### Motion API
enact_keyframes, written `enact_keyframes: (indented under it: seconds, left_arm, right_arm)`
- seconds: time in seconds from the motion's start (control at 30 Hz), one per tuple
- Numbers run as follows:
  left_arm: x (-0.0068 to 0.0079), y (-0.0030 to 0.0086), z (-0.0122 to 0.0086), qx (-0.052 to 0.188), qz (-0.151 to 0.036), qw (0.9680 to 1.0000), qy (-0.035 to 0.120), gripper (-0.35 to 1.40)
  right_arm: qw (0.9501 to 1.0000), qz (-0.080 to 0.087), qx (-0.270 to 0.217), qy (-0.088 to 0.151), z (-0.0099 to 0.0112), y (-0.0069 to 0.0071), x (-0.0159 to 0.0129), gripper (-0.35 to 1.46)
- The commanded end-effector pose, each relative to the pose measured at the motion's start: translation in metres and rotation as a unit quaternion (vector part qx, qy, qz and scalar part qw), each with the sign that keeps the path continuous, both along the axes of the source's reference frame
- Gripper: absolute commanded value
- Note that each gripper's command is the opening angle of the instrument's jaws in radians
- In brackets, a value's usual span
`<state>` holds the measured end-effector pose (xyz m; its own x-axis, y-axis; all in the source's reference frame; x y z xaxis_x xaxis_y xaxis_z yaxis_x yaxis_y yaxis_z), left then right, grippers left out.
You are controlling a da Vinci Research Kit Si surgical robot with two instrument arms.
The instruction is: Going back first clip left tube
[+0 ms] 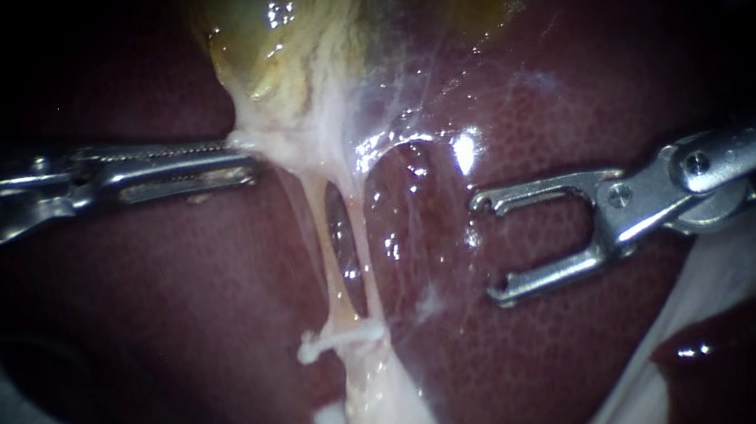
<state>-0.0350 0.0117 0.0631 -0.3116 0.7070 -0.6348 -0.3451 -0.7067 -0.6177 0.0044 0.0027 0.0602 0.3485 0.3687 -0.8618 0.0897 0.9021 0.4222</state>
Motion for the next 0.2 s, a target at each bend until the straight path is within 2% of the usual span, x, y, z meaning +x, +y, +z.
enact_keyframes:
  seconds: [0.03, 0.2]
  left_arm:
    - [0.0000, 0.0000, 0.0000, 0.000, 0.000, 1.0000, 0.000, -0.35]
    - [0.0000, 0.0000, -0.0002, 0.000, 0.000, 1.0000, 0.000, -0.35]
  right_arm:
    - [1.0000, 0.000, 0.000, 0.000, -0.0001, 0.0000, 0.0001, 0.50]
    - [1.0000, 0.000, 0.000, 0.000, -0.0002, -0.0001, 0.0001, 0.50]
